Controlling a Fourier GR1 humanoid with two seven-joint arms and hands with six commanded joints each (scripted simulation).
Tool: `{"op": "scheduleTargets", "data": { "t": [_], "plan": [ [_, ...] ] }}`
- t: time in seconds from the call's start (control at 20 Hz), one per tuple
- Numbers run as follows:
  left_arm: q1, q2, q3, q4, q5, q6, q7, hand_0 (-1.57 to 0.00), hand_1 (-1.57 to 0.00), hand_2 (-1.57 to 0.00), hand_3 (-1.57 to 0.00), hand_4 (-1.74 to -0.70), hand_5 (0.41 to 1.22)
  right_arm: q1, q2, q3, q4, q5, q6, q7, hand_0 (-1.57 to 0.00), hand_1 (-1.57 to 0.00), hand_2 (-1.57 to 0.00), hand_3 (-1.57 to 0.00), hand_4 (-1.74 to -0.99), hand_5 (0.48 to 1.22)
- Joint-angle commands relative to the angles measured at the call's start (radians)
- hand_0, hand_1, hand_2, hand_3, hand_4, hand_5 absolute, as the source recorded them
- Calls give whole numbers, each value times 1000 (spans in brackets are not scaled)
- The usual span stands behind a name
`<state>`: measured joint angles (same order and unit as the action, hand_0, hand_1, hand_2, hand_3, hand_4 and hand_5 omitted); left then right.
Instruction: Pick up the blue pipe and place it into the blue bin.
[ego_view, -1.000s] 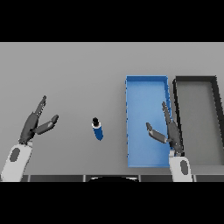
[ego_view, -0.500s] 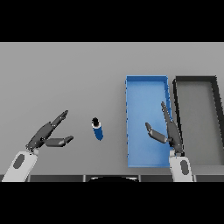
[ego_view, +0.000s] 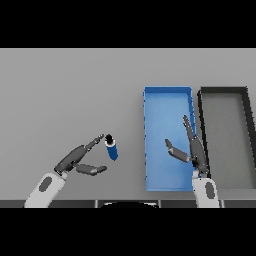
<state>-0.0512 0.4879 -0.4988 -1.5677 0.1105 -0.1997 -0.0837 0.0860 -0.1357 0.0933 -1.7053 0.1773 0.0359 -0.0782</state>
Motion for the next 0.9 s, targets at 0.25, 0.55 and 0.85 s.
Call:
{"op": "scheduleTargets", "data": {
  "t": [0.25, 0.55, 0.85],
  "plan": [
    [-77, -123, -25, 100, -36, 35, -9, 1, 1, 1, 1, -1134, 459, 21, -3, -8, -9, 1, -7, 13, 1, 1, 1, 1, -1210, 631],
    [-120, -194, -58, 197, -102, 66, -9, 1, 1, 1, 1, -1062, 420, 21, -18, -22, 8, -8, 2, -20, 1, 1, 1, 1, -1214, 645],
    [-135, -271, -32, 251, -39, 54, -67, -10, -156, -308, -276, -1243, 613, 48, -13, -12, -7, 1, 1, -41, 1, 1, 1, 1, -1217, 655]
  ]
}}
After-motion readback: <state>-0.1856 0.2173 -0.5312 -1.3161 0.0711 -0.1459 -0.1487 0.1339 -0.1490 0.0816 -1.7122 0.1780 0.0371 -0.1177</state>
